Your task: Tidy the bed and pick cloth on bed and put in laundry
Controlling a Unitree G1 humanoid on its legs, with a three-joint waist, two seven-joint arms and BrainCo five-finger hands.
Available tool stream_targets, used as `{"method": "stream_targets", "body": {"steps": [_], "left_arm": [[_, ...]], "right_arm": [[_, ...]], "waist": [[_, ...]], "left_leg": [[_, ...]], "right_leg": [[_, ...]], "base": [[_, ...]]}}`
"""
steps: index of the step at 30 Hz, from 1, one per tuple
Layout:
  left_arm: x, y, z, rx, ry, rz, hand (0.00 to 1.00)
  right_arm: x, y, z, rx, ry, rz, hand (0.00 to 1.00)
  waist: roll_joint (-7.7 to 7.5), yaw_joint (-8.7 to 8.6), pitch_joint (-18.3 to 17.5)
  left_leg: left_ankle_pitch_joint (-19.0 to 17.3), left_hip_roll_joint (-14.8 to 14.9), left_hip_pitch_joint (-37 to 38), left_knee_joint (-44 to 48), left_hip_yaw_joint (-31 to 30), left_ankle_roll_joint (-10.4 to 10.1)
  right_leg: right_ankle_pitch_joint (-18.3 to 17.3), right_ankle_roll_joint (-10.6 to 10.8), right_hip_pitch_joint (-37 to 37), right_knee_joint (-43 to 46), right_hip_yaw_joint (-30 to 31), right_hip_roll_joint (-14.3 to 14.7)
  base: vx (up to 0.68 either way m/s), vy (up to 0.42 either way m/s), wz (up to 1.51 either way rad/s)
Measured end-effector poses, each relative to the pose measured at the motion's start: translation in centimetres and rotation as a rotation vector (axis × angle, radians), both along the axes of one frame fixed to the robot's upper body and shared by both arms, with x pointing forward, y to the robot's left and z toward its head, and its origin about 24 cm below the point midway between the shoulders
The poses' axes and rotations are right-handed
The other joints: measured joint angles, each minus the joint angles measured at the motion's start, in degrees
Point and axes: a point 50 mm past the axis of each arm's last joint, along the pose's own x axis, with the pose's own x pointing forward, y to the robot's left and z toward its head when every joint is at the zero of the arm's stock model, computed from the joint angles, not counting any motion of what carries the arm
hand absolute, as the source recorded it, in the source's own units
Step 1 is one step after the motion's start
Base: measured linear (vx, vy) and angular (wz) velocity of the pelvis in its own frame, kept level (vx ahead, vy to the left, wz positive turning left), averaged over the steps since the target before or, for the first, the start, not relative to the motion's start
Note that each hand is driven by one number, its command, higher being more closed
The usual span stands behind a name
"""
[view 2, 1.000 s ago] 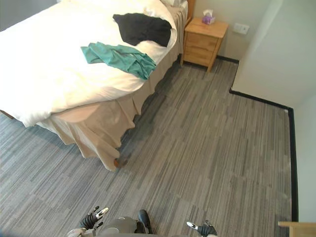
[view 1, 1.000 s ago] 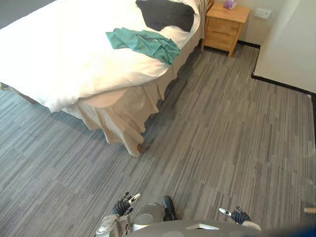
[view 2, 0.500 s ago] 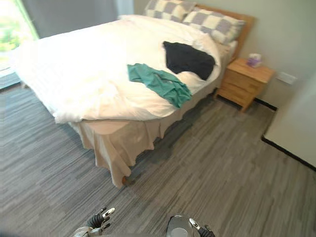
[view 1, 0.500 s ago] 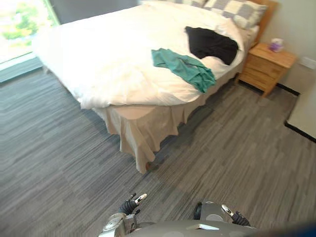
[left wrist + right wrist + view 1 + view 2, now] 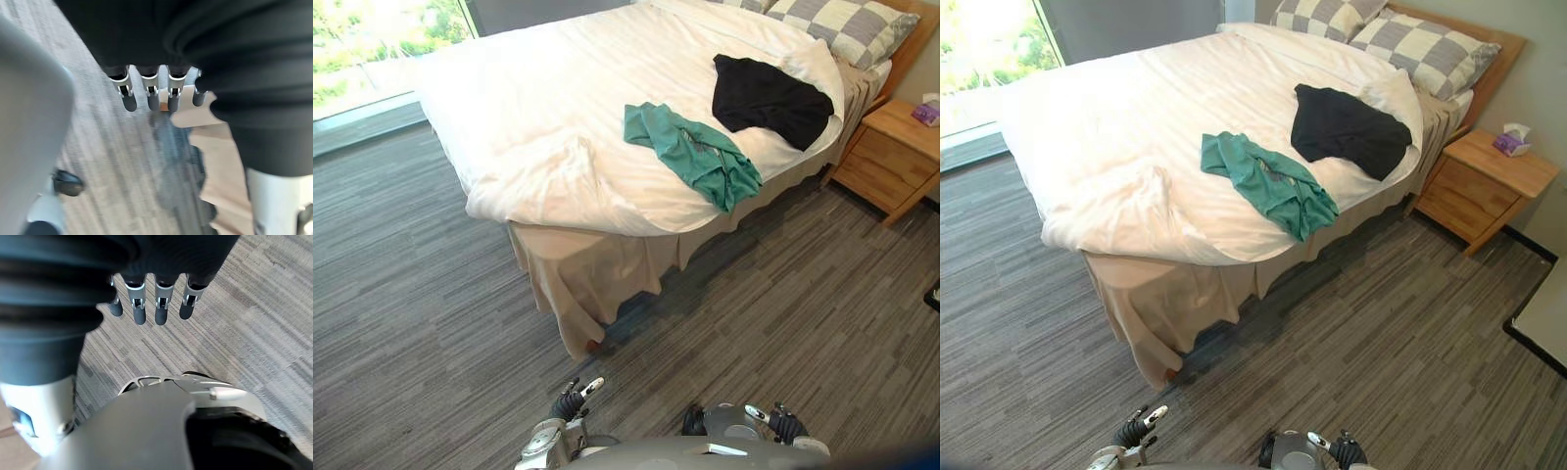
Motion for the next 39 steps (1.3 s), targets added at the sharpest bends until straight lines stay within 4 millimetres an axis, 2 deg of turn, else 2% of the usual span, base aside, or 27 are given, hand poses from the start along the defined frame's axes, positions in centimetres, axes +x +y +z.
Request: {"method": "stream_targets", "body": {"steps": [2, 3, 4, 5, 6, 7, 8, 10, 12, 16, 18, 19, 20, 21, 22, 24, 26, 27, 28, 29, 30, 31, 33, 34, 36, 39], "left_arm": [[0.1, 0.0, 0.1, -0.006, -0.015, 0.018, 0.0], [0.1, 0.0, 0.1, -0.011, -0.017, 0.026, 0.0], [0.1, 0.0, 0.1, -0.011, -0.018, 0.026, 0.0], [0.2, 0.0, 0.1, -0.011, -0.02, 0.022, 0.0], [0.2, -0.1, 0.1, -0.013, -0.02, 0.016, 0.0], [0.2, -0.3, 0.1, -0.017, -0.019, 0.013, 0.0], [0.1, -0.4, 0.0, -0.021, -0.016, 0.011, 0.0], [0.4, 0.3, 0.2, -0.005, -0.022, 0.005, 0.0], [0.5, 0.8, 0.3, 0.005, -0.019, -0.002, 0.0], [0.3, 0.5, 0.1, -0.003, 0.0, -0.016, 0.0], [0.2, 0.2, 0.0, -0.011, 0.015, -0.032, 0.0], [0.0, -0.4, -0.2, -0.025, 0.034, -0.056, 0.0], [0.0, -0.3, -0.2, -0.018, 0.04, -0.07, 0.0], [0.1, 0.1, -0.1, -0.008, 0.042, -0.074, 0.0], [-0.1, 0.7, -0.1, 0.01, 0.059, -0.073, 0.0], [0.2, 1.0, -0.1, 0.015, 0.068, -0.079, 0.0], [0.3, 0.8, -0.1, 0.009, 0.072, -0.088, 0.0], [0.3, 0.8, -0.1, 0.007, 0.076, -0.087, 0.0], [0.4, 0.8, -0.1, 0.009, 0.075, -0.087, 0.0], [0.3, 1.2, 0.0, 0.019, 0.075, -0.086, 0.0], [0.2, 1.4, -0.1, 0.025, 0.087, -0.076, 0.0], [0.0, 0.8, -0.2, 0.015, 0.089, -0.075, 0.0], [-0.1, -0.5, -0.4, -0.009, 0.084, -0.065, 0.0], [-0.2, -0.6, -0.4, -0.011, 0.086, -0.058, 0.0], [-0.1, -0.5, -0.4, -0.005, 0.071, -0.035, 0.0], [-0.3, 0.3, -0.2, 0.002, 0.035, 0.089, 0.0]], "right_arm": [[-0.4, -0.3, 0.0, -0.005, 0.02, 0.006, 0.0], [-0.6, -0.4, -0.1, -0.011, 0.038, 0.023, 0.0], [-0.6, -0.4, -0.1, -0.011, 0.041, 0.027, 0.0], [-0.5, -0.4, -0.1, -0.008, 0.041, 0.029, 0.0], [-0.5, -0.5, -0.1, -0.006, 0.041, 0.032, 0.0], [-0.5, -0.6, 0.0, -0.011, 0.04, 0.041, 0.0], [-0.6, -0.7, 0.0, -0.012, 0.046, 0.046, 0.0], [-0.1, 0.0, -0.1, -0.005, 0.033, 0.073, 0.0], [0.0, 0.5, -0.1, -0.004, 0.025, 0.092, 0.0], [0.4, 0.3, 0.1, -0.041, -0.004, 0.091, 0.0], [0.5, 0.3, 0.1, -0.047, -0.008, 0.087, 0.0], [0.5, -0.4, 0.3, -0.062, -0.01, 0.079, 0.0], [0.6, -0.3, 0.3, -0.061, -0.017, 0.075, 0.0], [0.7, -0.1, 0.3, -0.054, -0.024, 0.07, 0.0], [0.8, 0.4, 0.3, -0.04, -0.041, 0.056, 0.0], [1.0, 0.8, 0.3, -0.03, -0.06, 0.054, 0.0], [0.8, 0.8, 0.3, -0.02, -0.072, 0.027, 0.0], [0.7, 0.8, 0.3, -0.017, -0.072, 0.021, 0.0], [0.7, 0.9, 0.3, -0.013, -0.073, 0.012, 0.0], [0.4, 1.2, 0.2, -0.001, -0.065, 0.016, 0.0], [0.6, 1.3, 0.1, 0.004, -0.065, 0.02, 0.0], [0.7, 0.6, 0.2, -0.014, -0.065, 0.024, 0.0], [1.6, -0.3, 0.6, -0.039, -0.087, 0.043, 0.0], [1.8, -0.4, 0.6, -0.041, -0.09, 0.046, 0.0], [1.6, -0.1, 0.5, -0.033, -0.081, 0.05, 0.0], [1.7, 0.1, 0.5, -0.025, -0.07, 0.058, 0.0]], "waist": [[0.9, 0.05, 0.1], [1.05, 0.05, 0.1], [1.04, 0.07, 0.1], [1.04, 0.11, 0.1], [1.17, 0.13, 0.0], [1.54, 0.0, -0.1], [1.31, 0.2, -0.1], [-0.81, 0.49, -0.4], [-2.03, 1.03, -0.5], [-1.78, 1.29, -0.6], [-1.37, 1.2, -1.1], [0.0, 1.1, -1.5], [-0.75, 1.13, -1.3], [-1.3, 0.96, -0.8], [-2.46, 0.27, -0.5], [-3.12, -0.23, -0.5], [-2.83, -0.41, -0.5], [-2.84, -0.35, -0.5], [-3.11, -0.23, -0.6], [-4.52, -0.17, -0.8], [-4.53, -0.16, -0.6], [-2.81, -0.1, -0.7], [-0.56, 0.03, -0.7], [-0.17, -0.22, -0.7], [-0.42, -0.19, -0.7], [-1.08, 0.04, -1.3]], "left_leg": [[-2.5, 1.3, -4.2, 6.4, 3.8, 0.7], [-4.3, 1.5, -5.1, 3.6, 8.2, 0.9], [-4.7, 1.3, -5.3, 1.8, 9.7, 0.8], [-5.4, 0.5, -5.5, -3.3, 12.5, 0.7], [-4.4, -1.0, -5.3, -12.3, 15.7, 0.8], [-1.2, -1.7, -4.9, -19.0, 18.1, 1.4], [-1.9, -2.7, -3.0, -22.7, 21.4, 3.0], [-1.0, -5.7, -1.8, -27.9, 23.3, 4.5], [-0.3, -7.5, -1.5, -29.6, 23.4, 5.7], [0.2, -9.1, 1.4, -32.8, 23.0, 6.4], [-0.1, -9.4, 2.5, -36.1, 23.0, 6.7], [-1.6, -9.4, 4.2, -39.7, 22.8, 7.4], [-1.7, -10.0, 5.9, -41.6, 22.3, 7.3], [-1.1, -11.1, 8.3, -43.2, 20.7, 7.7], [-1.4, -11.6, 9.5, -43.3, 18.8, 7.7], [-1.6, -11.0, 10.2, -43.3, 15.9, 7.5], [-1.3, -9.9, 10.3, -43.3, 12.5, 7.1], [-1.1, -9.5, 10.4, -43.3, 11.0, 6.2], [-0.7, -9.5, 10.4, -43.3, 10.3, 5.4], [-0.6, -10.6, 10.5, -43.6, 9.3, 4.4], [-0.4, -10.5, 11.7, -44.1, 8.4, 3.4], [0.1, -9.7, 11.9, -44.6, 9.1, 2.6], [0.7, -7.8, 12.7, -46.4, 10.1, 1.5], [0.9, -7.3, 13.1, -46.9, 10.2, 1.1], [0.9, -6.0, 14.6, -47.1, 10.5, 0.6], [0.8, -5.3, 14.7, -47.2, 10.5, 0.3]], "right_leg": [[2.0, -0.5, 3.8, -3.5, -1.7, 0.0], [2.8, 0.1, 7.3, -6.0, -3.1, -0.7], [3.2, 0.1, 8.1, -6.6, -3.6, -1.0], [3.5, 0.5, 9.3, -7.4, -4.4, -1.6], [3.5, 1.1, 9.8, -7.4, -5.4, -2.4], [3.3, 1.9, 10.1, -7.2, -5.8, -2.5], [3.4, 2.7, 10.6, -7.5, -6.1, -3.1], [4.2, 4.1, 10.6, -9.3, -7.7, -4.7], [4.6, 4.7, 11.5, -10.5, -9.2, -5.7], [4.6, 5.1, 13.3, -8.4, -9.8, -6.8], [3.3, 7.1, 10.6, -1.0, -10.1, -7.9], [2.2, 7.7, 6.5, 9.7, -9.3, -9.9], [2.4, 7.6, 3.2, 19.2, -7.0, -12.7], [4.2, 7.5, -0.4, 29.3, -4.4, -15.7], [-0.1, 6.7, -2.8, 33.8, -2.2, -17.2], [-3.0, 6.2, -4.5, 31.8, -2.3, -16.7], [-3.0, 6.2, -5.5, 23.7, -1.4, -14.5], [-2.2, 6.6, -5.3, 17.7, 0.0, -13.0], [-0.1, 6.3, -4.8, 13.0, 0.9, -12.1], [7.2, 4.7, -4.4, 5.9, 2.5, -11.7], [8.1, 6.1, -3.0, 4.9, 2.6, -11.7], [8.8, 5.2, -2.4, 3.7, 2.2, -10.4], [8.9, 5.0, -0.3, -0.5, 1.7, -7.7], [9.2, 4.7, 0.4, -1.5, 1.3, -7.0], [9.4, 4.5, 3.3, -4.3, 0.3, -5.3], [11.2, 4.8, 5.4, -8.6, -0.3, -3.8]], "base": [[0.21, -0.031, 0.25], [0.18, 0.006, 0.3], [0.19, 0.051, 0.36], [0.19, 0.089, 0.35], [0.24, 0.123, 0.42], [0.29, 0.161, 0.46], [0.3, 0.158, 0.46], [0.28, 0.149, 0.4], [0.19, 0.072, 0.35], [0.13, 0.041, 0.28], [0.01, 0.059, 0.28], [0.01, 0.077, 0.4], [0.03, 0.057, 0.51], [0.03, -0.01, 0.7], [0.05, -0.037, 0.73], [0.1, -0.061, 0.87], [0.13, -0.078, 0.95], [0.15, -0.123, 0.73], [0.2, -0.178, 0.77], [0.26, -0.27, 0.61], [0.23, -0.223, 0.43], [0.21, -0.183, 0.21], [0.18, -0.125, -0.01], [0.14, -0.115, -0.01], [0.08, -0.103, 0.09], [0.02, -0.06, 0.05]]}}
